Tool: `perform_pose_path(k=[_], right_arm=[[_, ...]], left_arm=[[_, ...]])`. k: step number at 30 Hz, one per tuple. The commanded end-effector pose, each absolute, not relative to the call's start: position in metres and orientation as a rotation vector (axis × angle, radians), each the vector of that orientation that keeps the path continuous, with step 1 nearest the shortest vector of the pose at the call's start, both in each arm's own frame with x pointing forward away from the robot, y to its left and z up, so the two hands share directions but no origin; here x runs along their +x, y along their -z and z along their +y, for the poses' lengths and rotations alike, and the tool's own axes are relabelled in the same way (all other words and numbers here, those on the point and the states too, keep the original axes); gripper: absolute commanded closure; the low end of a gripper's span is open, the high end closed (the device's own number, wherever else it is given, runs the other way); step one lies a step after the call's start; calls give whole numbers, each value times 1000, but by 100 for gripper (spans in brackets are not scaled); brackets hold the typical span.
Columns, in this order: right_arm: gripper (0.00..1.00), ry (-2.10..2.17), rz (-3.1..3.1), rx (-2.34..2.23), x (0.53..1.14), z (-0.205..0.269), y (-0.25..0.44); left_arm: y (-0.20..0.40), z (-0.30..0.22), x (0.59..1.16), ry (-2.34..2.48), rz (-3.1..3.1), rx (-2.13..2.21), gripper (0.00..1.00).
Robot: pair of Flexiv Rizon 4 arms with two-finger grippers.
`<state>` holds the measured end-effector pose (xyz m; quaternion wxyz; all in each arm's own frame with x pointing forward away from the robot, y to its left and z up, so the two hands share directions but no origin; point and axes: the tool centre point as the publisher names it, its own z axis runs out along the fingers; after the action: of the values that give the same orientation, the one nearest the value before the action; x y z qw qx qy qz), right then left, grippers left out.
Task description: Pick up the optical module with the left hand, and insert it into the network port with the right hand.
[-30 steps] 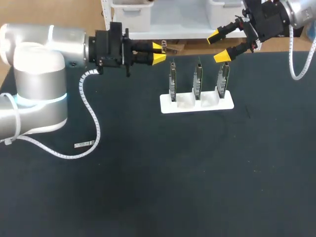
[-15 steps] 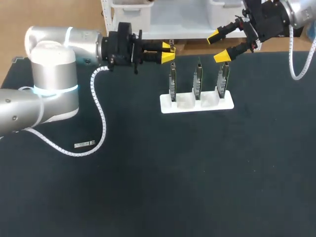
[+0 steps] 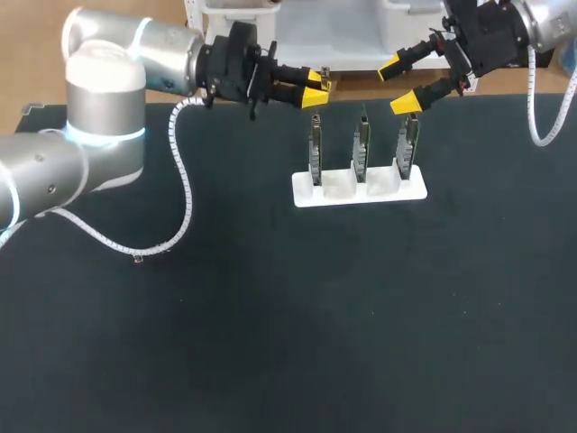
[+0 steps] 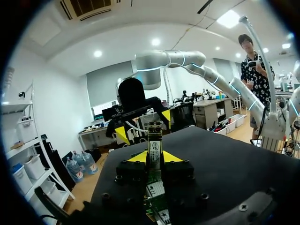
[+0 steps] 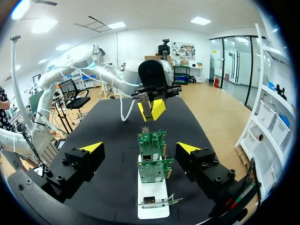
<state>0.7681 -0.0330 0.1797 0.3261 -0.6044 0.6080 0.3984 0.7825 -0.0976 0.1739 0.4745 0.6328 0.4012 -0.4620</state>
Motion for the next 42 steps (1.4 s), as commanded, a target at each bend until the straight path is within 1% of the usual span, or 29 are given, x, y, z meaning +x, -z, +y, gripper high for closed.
perform_pose_path(k=[1, 17, 25, 42], right_arm=[[0, -1039, 1594, -1582, 766, -33, -180], [0, -1039, 1594, -1582, 766, -33, -180], [0, -1039, 1594, -1582, 766, -33, -180], [0, -1039, 1594, -1582, 766, -33, -180]], left_arm=[[-174, -98, 787, 1165, 959, 1590, 100], [-174, -98, 787, 1165, 959, 1590, 100], [-178, -109, 785, 1184, 992, 1525, 100], [-180, -120, 764, 1218, 1066, 1442, 100]])
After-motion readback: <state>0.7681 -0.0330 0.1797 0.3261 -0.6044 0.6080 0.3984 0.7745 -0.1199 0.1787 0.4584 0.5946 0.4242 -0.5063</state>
